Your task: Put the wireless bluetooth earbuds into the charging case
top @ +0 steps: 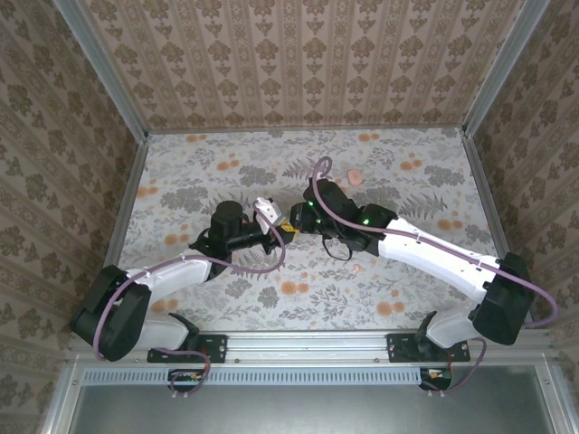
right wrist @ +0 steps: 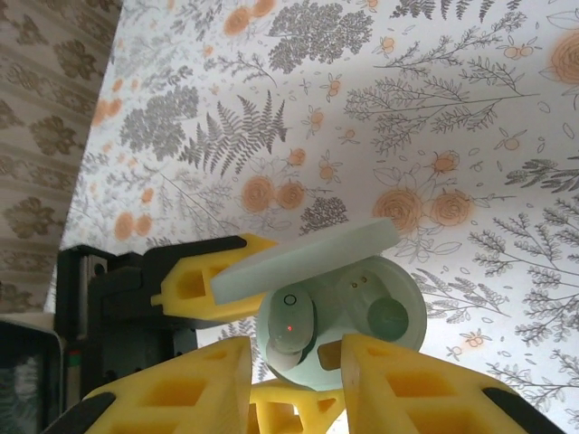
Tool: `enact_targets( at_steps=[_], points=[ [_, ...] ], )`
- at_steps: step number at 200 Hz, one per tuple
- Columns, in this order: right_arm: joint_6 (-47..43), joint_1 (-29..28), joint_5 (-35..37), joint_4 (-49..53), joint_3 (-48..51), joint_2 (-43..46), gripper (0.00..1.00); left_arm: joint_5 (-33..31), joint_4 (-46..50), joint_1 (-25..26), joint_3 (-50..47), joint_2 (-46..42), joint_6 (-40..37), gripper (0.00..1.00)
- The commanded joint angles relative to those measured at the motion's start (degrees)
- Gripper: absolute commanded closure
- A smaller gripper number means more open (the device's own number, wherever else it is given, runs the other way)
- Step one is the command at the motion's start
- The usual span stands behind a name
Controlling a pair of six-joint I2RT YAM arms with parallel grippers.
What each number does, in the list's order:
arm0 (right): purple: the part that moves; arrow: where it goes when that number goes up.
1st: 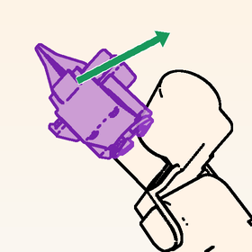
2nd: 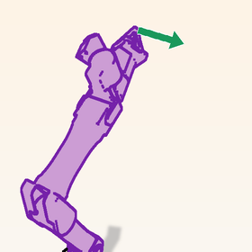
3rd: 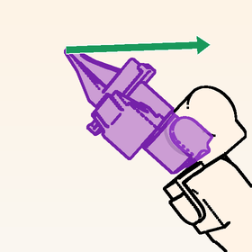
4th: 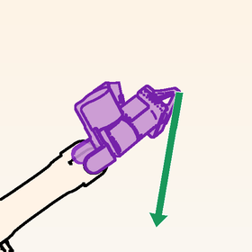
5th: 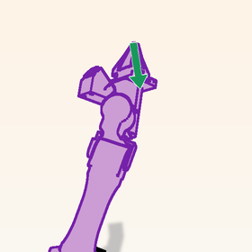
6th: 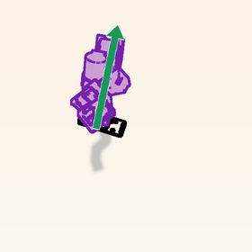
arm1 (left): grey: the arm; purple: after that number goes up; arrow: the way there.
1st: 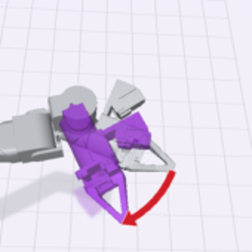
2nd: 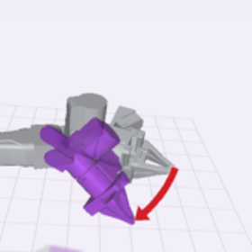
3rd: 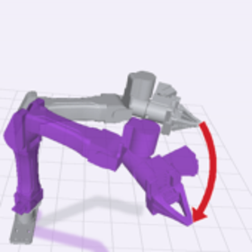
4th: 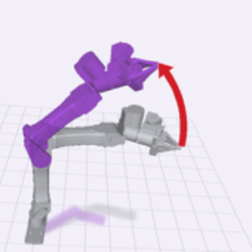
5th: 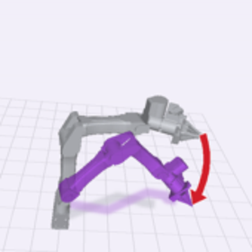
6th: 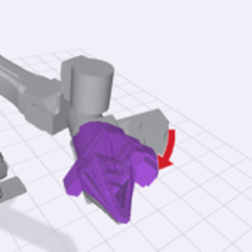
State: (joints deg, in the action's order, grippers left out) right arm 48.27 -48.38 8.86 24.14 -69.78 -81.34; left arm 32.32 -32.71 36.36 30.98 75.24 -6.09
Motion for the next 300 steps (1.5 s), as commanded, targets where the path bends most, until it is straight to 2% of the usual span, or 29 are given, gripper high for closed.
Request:
enact_targets(
  at_steps=[1, 64, 244, 281, 300],
  points=[
    [3.04, 1.41, -4.76, -1.58, 1.05, 1.06, 0.68, 0.40, -1.58, 0.35, -0.14, -1.24, -0.66, 0.88],
    [1.56, 3.66, -11.00, 3.13, -2.50, -2.54, 0.76, 0.97, -1.56, 0.29, 0.13, -1.02, -0.86, 0.88],
    [-2.26, 5.12, -13.90, 10.56, -9.06, -8.61, 0.69, 1.85, -1.04, 0.12, 0.83, 0.08, -1.74, 0.88],
    [-2.39, 4.78, -14.66, 11.01, -9.40, -9.09, 0.70, 0.95, 0.63, 0.12, 1.40, 0.50, -2.30, 0.88],
    [-2.65, 4.49, -14.83, 11.15, -9.66, -9.18, 0.73, 0.81, 0.74, 0.11, 1.62, 0.76, -2.34, 0.88]
  ],
)
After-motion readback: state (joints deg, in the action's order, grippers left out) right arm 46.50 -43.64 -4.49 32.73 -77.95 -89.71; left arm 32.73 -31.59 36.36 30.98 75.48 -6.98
